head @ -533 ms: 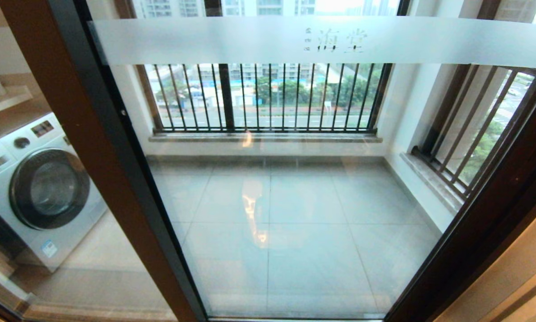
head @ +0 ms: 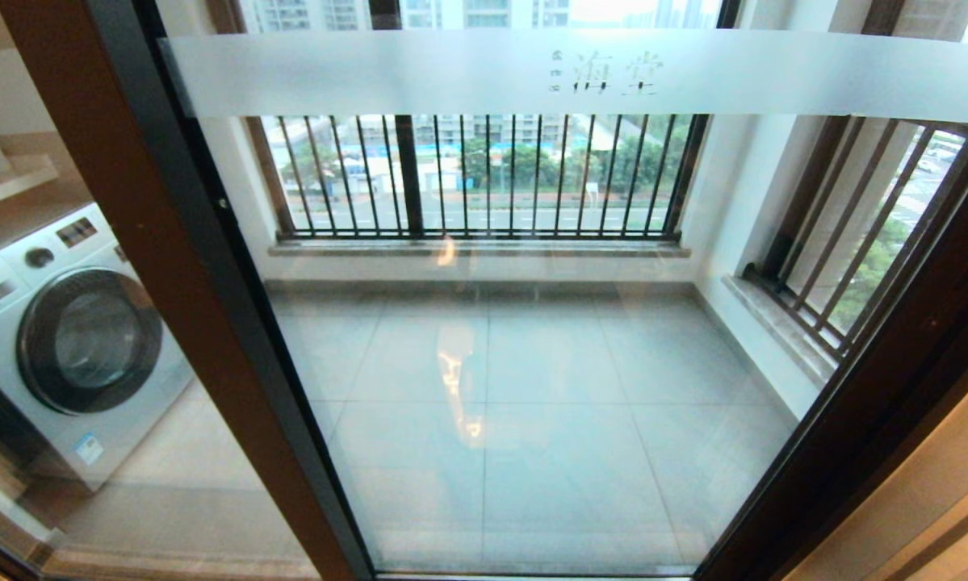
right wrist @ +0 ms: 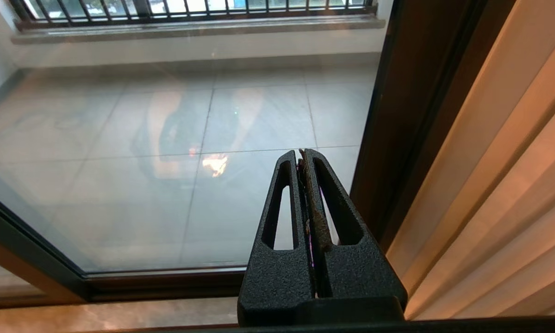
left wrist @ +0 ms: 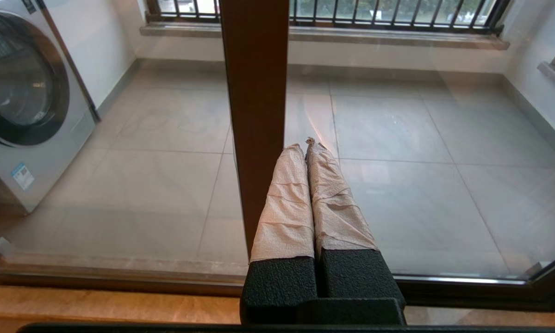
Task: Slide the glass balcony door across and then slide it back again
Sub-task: Open the slid door
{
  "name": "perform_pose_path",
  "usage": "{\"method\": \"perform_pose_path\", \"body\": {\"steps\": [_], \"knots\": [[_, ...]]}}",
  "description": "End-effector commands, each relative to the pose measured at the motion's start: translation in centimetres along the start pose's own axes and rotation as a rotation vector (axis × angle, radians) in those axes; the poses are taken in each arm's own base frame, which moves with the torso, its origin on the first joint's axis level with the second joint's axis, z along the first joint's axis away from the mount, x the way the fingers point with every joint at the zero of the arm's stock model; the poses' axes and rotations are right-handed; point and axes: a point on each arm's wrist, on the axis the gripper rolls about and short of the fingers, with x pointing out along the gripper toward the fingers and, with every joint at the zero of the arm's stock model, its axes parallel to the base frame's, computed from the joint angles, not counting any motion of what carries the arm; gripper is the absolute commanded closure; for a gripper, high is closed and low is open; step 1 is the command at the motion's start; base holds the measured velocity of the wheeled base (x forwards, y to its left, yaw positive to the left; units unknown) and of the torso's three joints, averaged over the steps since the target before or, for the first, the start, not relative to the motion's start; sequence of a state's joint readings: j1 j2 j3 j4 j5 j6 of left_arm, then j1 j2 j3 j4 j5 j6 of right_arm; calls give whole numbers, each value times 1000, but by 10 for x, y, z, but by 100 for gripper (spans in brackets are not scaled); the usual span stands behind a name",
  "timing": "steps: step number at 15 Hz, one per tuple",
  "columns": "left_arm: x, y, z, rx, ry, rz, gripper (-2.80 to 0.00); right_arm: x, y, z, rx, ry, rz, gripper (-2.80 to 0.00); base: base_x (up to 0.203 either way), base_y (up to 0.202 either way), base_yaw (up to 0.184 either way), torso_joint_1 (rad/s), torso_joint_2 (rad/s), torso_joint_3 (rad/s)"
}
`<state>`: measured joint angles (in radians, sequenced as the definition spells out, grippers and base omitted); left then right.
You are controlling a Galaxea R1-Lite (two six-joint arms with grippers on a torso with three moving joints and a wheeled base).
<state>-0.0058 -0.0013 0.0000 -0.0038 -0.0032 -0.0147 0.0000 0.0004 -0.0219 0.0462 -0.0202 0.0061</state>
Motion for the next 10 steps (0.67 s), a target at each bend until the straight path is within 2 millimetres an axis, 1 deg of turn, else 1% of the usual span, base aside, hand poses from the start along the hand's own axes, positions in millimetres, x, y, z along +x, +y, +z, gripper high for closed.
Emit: {"method": "perform_pose_path", "body": {"steps": [1,3,4,5,7,10], "knots": [[0,0,0,-1,1,0,0,-1,0,2,-21,-7,-2,0,0,0,0,0,0,0],[0,0,0,-1,1,0,0,-9,0,28,-34,-57,-4,0,0,0,0,0,0,0],[0,0,0,-1,1,0,0,-11,0,43,-37,-52,-1,0,0,0,0,0,0,0],[0,0,0,-1,1,0,0,-9,0,56,-40,-26,6,0,0,0,0,0,0,0],[0,0,0,-1,1,0,0,3,1,84,-44,36,17,0,0,0,0,0,0,0],[0,0,0,-1,1,0,0,36,2,140,-44,108,12,0,0,0,0,0,0,0]]}}
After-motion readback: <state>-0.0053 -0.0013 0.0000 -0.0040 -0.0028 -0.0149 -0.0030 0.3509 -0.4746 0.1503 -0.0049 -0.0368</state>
